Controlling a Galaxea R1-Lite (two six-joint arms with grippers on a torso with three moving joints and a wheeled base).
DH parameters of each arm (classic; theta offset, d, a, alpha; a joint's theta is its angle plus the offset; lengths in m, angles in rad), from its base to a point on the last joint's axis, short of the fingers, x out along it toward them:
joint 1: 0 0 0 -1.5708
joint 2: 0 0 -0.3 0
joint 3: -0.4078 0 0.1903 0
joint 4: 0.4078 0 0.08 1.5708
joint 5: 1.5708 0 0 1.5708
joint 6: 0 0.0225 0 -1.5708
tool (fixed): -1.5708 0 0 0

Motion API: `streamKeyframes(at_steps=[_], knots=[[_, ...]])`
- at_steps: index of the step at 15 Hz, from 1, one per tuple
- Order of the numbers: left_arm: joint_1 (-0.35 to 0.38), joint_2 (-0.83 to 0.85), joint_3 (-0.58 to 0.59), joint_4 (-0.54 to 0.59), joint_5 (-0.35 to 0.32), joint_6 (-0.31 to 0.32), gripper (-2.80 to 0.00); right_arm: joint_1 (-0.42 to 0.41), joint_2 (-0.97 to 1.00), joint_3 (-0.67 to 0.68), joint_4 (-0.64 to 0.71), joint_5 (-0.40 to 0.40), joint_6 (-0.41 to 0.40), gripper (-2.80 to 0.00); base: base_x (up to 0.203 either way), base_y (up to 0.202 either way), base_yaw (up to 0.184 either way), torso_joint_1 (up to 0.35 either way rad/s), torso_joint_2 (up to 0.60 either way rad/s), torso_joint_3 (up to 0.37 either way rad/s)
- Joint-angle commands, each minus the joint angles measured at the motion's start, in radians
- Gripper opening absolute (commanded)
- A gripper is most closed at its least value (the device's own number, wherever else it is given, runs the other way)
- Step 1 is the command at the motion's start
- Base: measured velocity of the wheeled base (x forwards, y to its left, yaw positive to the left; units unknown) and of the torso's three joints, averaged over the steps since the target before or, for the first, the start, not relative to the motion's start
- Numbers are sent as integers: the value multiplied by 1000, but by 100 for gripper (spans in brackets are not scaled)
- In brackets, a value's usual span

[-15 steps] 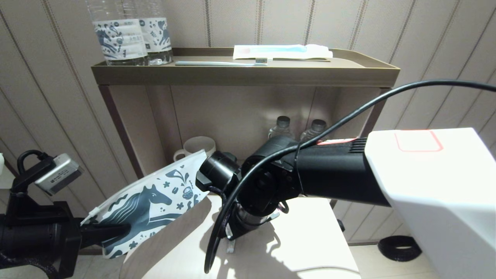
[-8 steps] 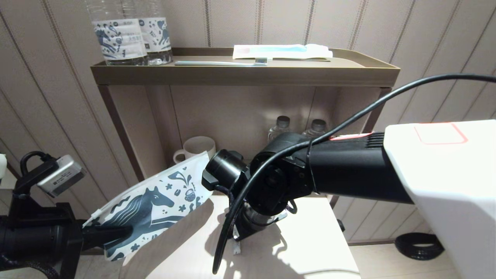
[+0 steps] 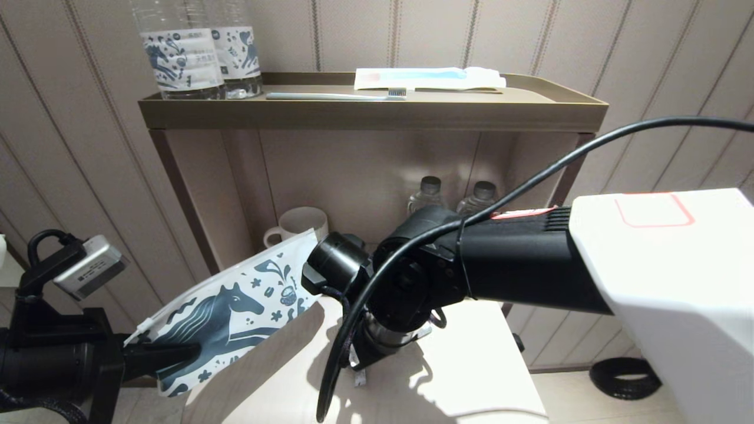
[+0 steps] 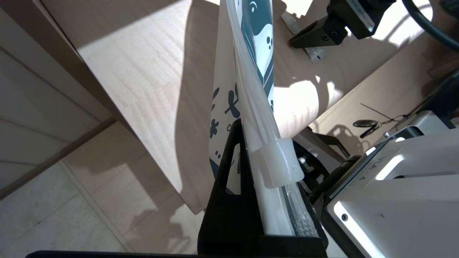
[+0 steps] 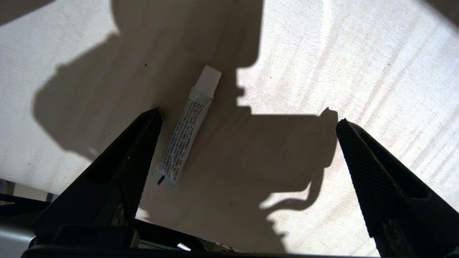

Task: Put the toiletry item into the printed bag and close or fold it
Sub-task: Pick up the toothpaste

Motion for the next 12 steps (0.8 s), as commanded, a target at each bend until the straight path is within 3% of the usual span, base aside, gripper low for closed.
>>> streamKeyframes(at_steps=[1, 2, 12], knots=[[0, -2, 2, 1, -2, 1, -280, 2, 8, -2, 5, -1, 3, 0, 0, 0, 0, 0, 0, 0], [0, 0, 1, 1, -3, 1, -280, 3, 6, 0, 5, -1, 3, -280, 0, 0, 0, 0, 0, 0], [0, 0, 2, 1, -3, 1, -280, 9, -6, 10, 8, 14, 7, -280, 0, 0, 0, 0, 0, 0]])
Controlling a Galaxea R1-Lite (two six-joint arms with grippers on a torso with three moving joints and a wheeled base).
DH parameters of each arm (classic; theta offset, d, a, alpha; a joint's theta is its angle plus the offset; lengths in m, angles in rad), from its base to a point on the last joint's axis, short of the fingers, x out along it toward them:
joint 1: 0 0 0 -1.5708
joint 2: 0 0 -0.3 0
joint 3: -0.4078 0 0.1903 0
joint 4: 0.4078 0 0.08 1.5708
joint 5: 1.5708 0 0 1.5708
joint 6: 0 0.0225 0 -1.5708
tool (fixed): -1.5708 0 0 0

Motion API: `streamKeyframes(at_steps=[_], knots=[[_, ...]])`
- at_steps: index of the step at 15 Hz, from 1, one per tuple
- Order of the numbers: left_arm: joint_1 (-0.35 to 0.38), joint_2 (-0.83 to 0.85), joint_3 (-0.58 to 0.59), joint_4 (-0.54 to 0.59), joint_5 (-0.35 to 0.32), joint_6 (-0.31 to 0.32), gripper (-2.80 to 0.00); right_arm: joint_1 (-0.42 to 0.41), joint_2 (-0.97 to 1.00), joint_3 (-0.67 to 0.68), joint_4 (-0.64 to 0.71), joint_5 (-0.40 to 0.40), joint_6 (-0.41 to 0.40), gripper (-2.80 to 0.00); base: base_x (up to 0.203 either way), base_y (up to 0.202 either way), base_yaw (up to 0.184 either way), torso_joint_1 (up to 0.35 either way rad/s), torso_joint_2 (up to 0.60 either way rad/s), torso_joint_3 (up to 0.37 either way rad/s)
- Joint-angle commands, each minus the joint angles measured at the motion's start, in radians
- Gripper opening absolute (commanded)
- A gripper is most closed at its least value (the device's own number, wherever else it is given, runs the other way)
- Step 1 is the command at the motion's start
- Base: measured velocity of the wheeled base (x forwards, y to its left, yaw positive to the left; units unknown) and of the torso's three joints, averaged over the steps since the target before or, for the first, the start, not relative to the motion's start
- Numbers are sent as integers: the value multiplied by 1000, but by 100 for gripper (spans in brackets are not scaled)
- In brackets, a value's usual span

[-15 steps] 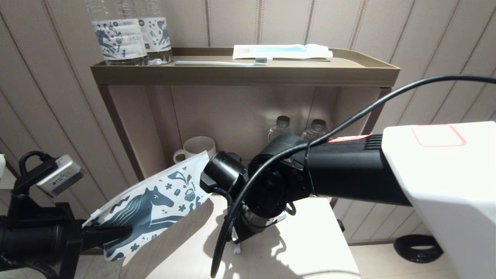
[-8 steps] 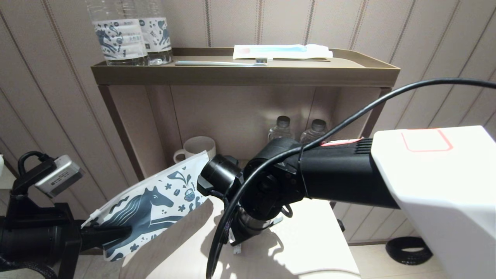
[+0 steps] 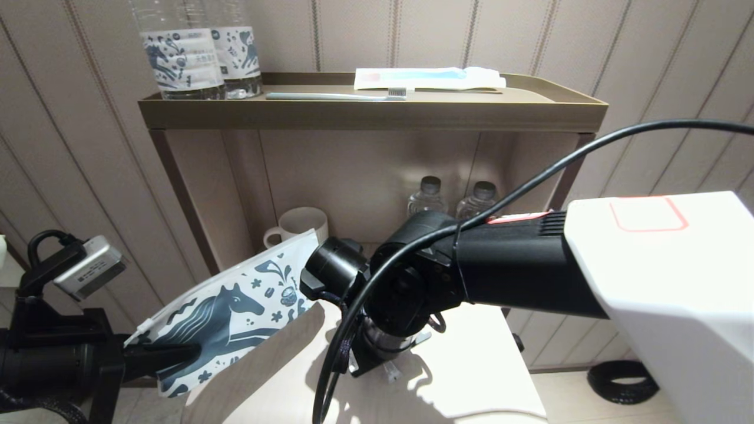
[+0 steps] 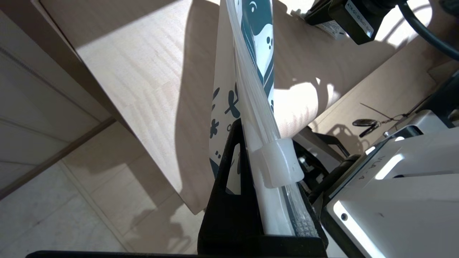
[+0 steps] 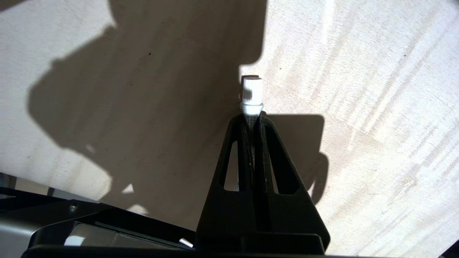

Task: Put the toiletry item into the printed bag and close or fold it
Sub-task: Pick up the toothpaste

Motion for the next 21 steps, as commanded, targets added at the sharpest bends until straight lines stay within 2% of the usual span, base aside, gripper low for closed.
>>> streamKeyframes(at_steps=[1, 6, 13, 17, 19, 21], knots=[[0, 0, 0, 1, -3, 1, -280, 0, -8, 1, 4, -2, 2, -280, 0, 0, 0, 0, 0, 0], [0, 3, 7, 0, -5, 8, -280, -43, -82, -12, 17, -3, -2, -280, 0, 0, 0, 0, 0, 0], [-34, 21, 11, -1, -6, 9, -280, -128, -190, 60, 21, -2, -2, -280, 0, 0, 0, 0, 0, 0], [-133, 65, 9, -4, -8, 26, -280, -130, -282, 57, 23, 1, -13, -280, 0, 0, 0, 0, 0, 0], [-167, 104, 11, -14, -8, 166, -280, -129, -335, 46, 36, 25, -30, -280, 0, 0, 0, 0, 0, 0], [-175, 128, 34, -41, -48, 393, -280, -144, -373, 16, 84, 90, -73, -280, 0, 0, 0, 0, 0, 0]])
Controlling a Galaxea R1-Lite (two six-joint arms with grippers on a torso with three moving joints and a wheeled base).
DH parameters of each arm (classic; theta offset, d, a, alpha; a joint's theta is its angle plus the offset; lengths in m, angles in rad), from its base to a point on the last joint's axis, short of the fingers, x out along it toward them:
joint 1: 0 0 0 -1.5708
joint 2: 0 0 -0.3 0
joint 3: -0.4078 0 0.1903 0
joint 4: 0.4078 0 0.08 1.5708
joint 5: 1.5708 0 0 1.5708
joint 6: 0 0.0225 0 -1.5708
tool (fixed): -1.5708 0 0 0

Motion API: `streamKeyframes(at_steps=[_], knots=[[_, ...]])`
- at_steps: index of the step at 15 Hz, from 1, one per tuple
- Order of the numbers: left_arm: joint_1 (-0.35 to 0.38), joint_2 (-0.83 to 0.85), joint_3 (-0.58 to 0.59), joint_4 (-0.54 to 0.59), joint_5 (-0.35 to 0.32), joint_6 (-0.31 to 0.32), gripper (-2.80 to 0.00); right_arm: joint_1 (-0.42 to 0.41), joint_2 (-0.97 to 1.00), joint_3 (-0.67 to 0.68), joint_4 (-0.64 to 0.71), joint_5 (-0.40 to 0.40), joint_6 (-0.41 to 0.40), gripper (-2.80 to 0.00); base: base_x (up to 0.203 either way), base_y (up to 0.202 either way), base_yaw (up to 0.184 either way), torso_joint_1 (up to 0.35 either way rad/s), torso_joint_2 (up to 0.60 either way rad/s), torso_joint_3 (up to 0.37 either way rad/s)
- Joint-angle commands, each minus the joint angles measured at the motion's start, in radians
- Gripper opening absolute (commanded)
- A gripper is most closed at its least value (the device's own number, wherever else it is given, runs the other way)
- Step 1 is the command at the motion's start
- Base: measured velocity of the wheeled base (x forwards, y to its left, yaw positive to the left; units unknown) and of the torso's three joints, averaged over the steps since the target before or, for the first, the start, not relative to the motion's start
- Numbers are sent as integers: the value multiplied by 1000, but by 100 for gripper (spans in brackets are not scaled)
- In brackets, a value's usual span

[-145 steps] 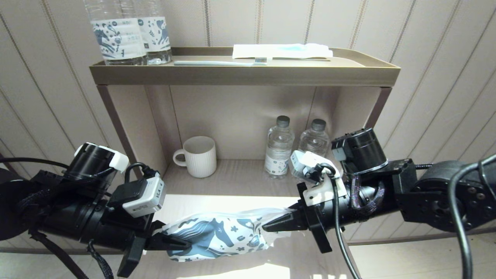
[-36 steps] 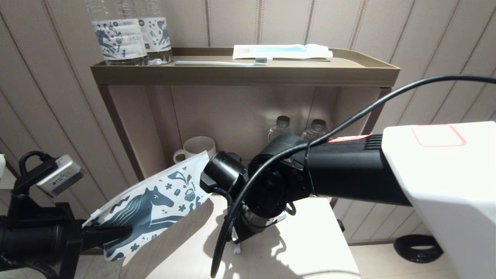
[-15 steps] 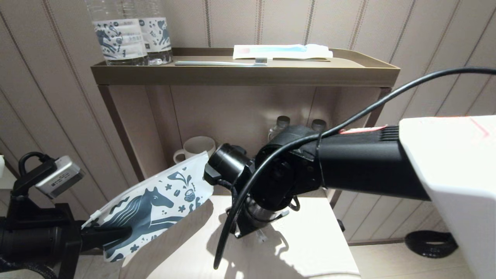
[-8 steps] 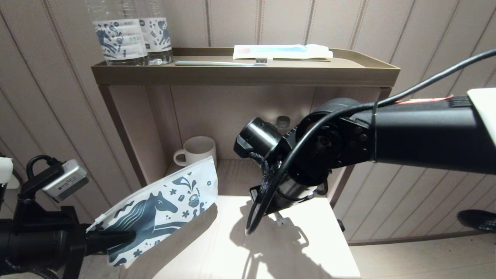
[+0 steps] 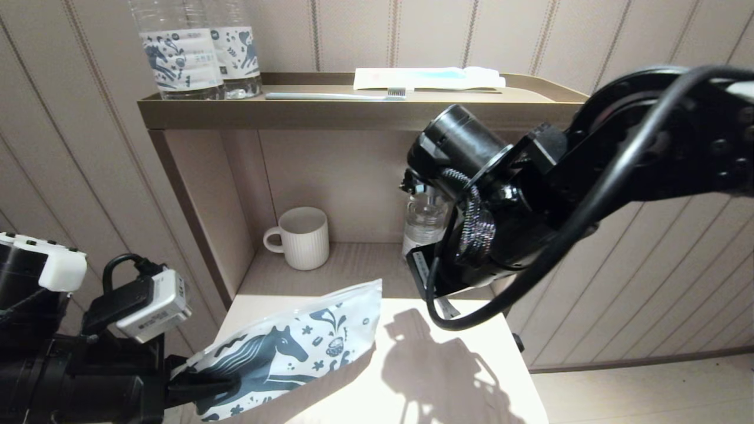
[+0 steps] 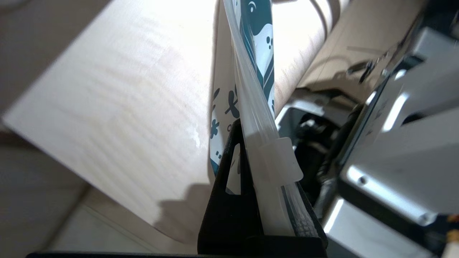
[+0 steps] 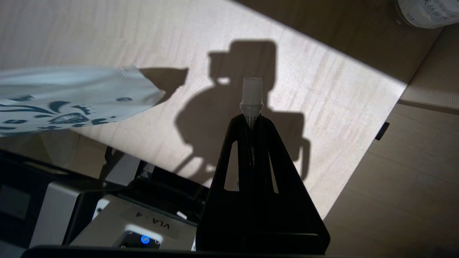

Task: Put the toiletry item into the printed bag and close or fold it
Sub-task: Pick up the toothpaste, then place the toothpaste in the storage bag

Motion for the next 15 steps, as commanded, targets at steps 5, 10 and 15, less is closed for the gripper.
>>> streamKeyframes(at_steps=[5, 10, 15], knots=[[-60, 151, 9, -222, -140, 332, -280, -88, -82, -67, 88, 273, -163, -280, 0, 0, 0, 0, 0, 0], [-159, 369, 12, -475, -142, 368, -280, -104, -88, -62, 89, 347, -273, -280, 0, 0, 0, 0, 0, 0], [-182, 431, -16, -538, -141, 391, -280, -98, -123, 1, 89, 421, -368, -280, 0, 0, 0, 0, 0, 0]])
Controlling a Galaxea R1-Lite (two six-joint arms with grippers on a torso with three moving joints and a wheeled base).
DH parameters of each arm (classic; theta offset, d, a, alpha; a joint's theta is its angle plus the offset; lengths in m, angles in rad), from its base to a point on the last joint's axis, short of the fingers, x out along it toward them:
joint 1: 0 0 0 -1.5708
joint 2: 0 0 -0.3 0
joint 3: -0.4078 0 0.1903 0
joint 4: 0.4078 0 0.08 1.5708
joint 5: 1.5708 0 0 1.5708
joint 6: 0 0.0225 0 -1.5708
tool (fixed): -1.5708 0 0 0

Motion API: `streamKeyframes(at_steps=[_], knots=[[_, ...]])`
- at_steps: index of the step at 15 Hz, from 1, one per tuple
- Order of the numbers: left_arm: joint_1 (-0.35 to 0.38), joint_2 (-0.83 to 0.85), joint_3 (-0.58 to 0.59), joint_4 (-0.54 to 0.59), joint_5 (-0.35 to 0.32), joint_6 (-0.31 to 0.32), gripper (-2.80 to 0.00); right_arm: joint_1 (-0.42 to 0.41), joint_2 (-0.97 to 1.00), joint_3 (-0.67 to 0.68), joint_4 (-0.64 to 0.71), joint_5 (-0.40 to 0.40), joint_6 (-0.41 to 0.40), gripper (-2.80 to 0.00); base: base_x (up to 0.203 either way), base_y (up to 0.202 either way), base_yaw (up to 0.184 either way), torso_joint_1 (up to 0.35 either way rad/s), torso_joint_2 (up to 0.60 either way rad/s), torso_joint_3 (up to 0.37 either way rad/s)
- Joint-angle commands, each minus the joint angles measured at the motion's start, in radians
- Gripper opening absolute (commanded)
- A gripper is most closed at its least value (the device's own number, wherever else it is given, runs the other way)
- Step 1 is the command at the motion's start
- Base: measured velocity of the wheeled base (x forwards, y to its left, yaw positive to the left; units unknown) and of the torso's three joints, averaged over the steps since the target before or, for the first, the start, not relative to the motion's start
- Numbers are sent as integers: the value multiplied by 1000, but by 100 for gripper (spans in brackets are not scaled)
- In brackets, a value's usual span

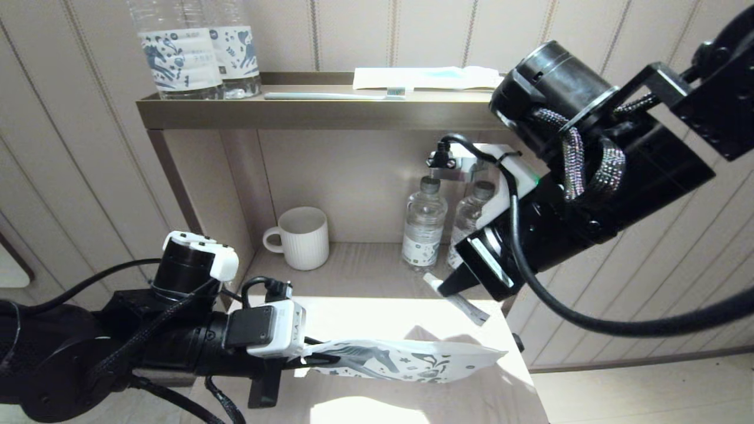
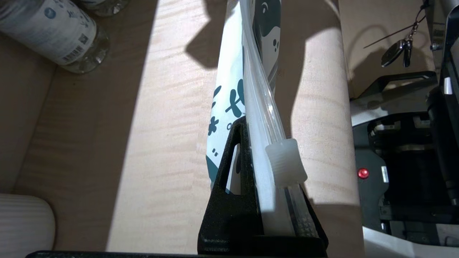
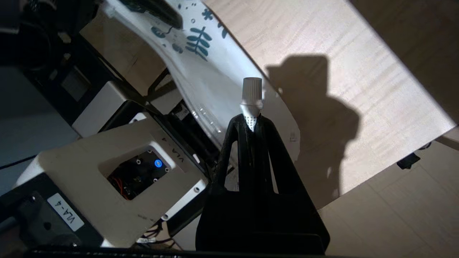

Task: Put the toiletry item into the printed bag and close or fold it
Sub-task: Place the toothpaste in the storage bag

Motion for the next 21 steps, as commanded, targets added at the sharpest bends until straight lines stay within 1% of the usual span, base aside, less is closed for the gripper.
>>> streamKeyframes(at_steps=[1, 3, 4, 6, 7, 9, 11, 12, 14, 16, 17, 19, 21], knots=[[-2, 23, -4, -2, -3, 6, -280, 2, -23, 40, 5, 4, -42, -280, 0, 0, 0, 0, 0, 0], [-2, 23, -5, -2, -3, 6, -280, -2, -46, 91, 5, 12, -95, -280, 0, 0, 0, 0, 0, 0], [-1, 23, -6, -2, -3, 6, -280, -2, -70, 117, 5, 17, -137, -280, 0, 0, 0, 0, 0, 0], [-1, 21, -7, -2, -3, 6, -280, -8, -95, 147, 9, 26, -255, -280, 0, 0, 0, 0, 0, 0], [-1, 21, -7, -2, -3, 6, -280, -10, -102, 157, 29, 27, -293, -280, 0, 0, 0, 0, 0, 0], [-1, 23, -5, -2, -5, 6, -280, -1, -97, 165, 68, 29, -342, -280, 0, 0, 0, 0, 0, 0], [-1, 23, -2, -2, -5, 7, -280, 1, -79, 177, 71, 39, -386, -280, 0, 0, 0, 0, 0, 0], [-1, 24, -2, -4, -6, 8, -280, 2, -69, 174, 72, 49, -404, -280, 0, 0, 0, 0, 0, 0], [-1, 21, 1, -4, -7, 6, -280, 9, -45, 170, 72, 50, -413, -280, 0, 0, 0, 0, 0, 0], [1, 21, 7, -5, -17, 6, -280, 13, -8, 161, 69, 51, -414, -280, 0, 0, 0, 0, 0, 0], [1, 24, 12, -5, -34, 6, -280, 14, 10, 153, 64, 57, -413, -280, 0, 0, 0, 0, 0, 0], [1, 25, 12, -6, -40, 6, -280, 21, 31, 137, 63, 96, -408, -280, 0, 0, 0, 0, 0, 0], [4, 24, 12, -6, -42, 6, -280, 34, 57, 123, 61, 98, -408, -280, 0, 0, 0, 0, 0, 0]])
